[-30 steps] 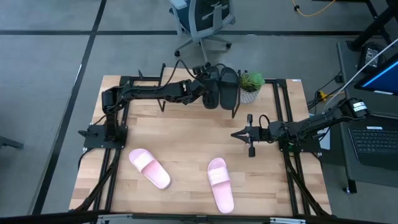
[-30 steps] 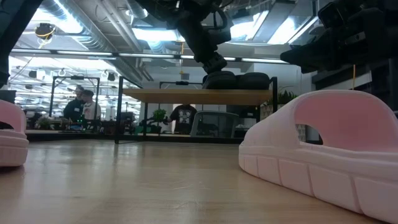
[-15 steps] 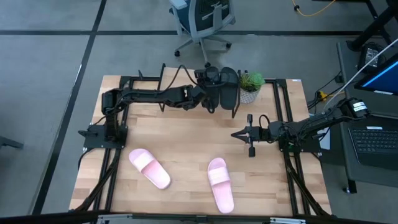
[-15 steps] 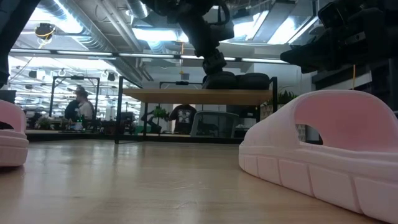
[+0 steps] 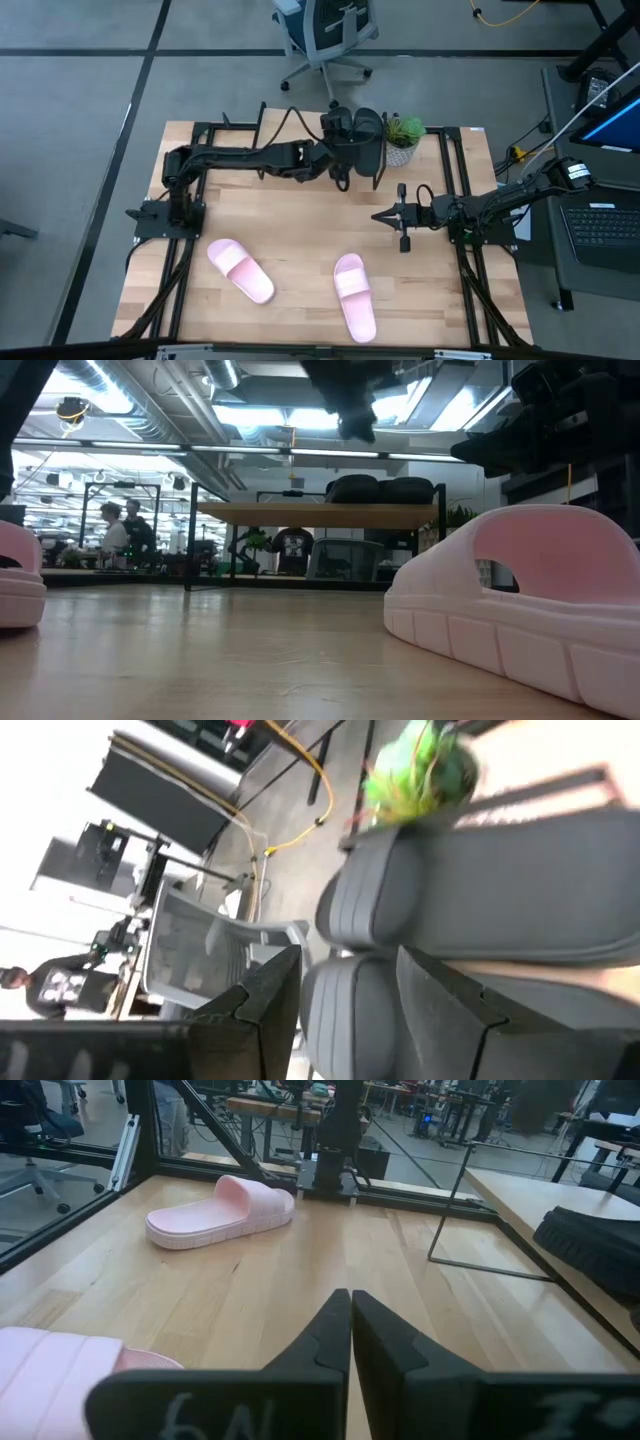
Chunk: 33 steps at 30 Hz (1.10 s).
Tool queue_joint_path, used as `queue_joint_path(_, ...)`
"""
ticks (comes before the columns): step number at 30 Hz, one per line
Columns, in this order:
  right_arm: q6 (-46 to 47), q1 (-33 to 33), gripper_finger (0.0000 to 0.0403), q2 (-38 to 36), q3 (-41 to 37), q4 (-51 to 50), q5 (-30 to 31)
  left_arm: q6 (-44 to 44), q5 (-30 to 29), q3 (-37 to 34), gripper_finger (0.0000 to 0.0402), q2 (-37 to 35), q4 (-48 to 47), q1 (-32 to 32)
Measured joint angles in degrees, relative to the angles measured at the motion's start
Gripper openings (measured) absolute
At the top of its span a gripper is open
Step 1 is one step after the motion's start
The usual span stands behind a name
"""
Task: Pick and place slides into the shelf
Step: Put the left pink slides on the shelf
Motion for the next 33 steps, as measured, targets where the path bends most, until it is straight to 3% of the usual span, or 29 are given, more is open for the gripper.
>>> queue_joint_path(6,0.3,0.0,0.0016,0.0,0.0,-0.1,0.0,-9.6,1.3,4.6,0.0159,-2.7,-11.6,-1.2)
queue_joint_path(12,2.0,0.2,0.0016,0.0,0.0,-0.5,-2.1,-22.4,17.4,0.3,0.0159,-9.4,-18.7,-1.1)
queue_joint_path(16,3.6,0.2,0.0016,0.0,0.0,-0.6,-2.7,-23.8,19.1,-8.6,0.0159,-14.4,-12.5,-3.0)
queue_joint_path(25,3.4,0.6,0.0016,0.0,0.0,-0.3,-5.1,-26.0,14.5,-37.3,0.0159,-31.8,9.4,-10.0)
queue_joint_path(33,0.5,0.7,0.0016,0.0,0.0,1.2,-5.1,-26.8,14.5,-56.2,0.0159,-46.8,20.3,-16.4)
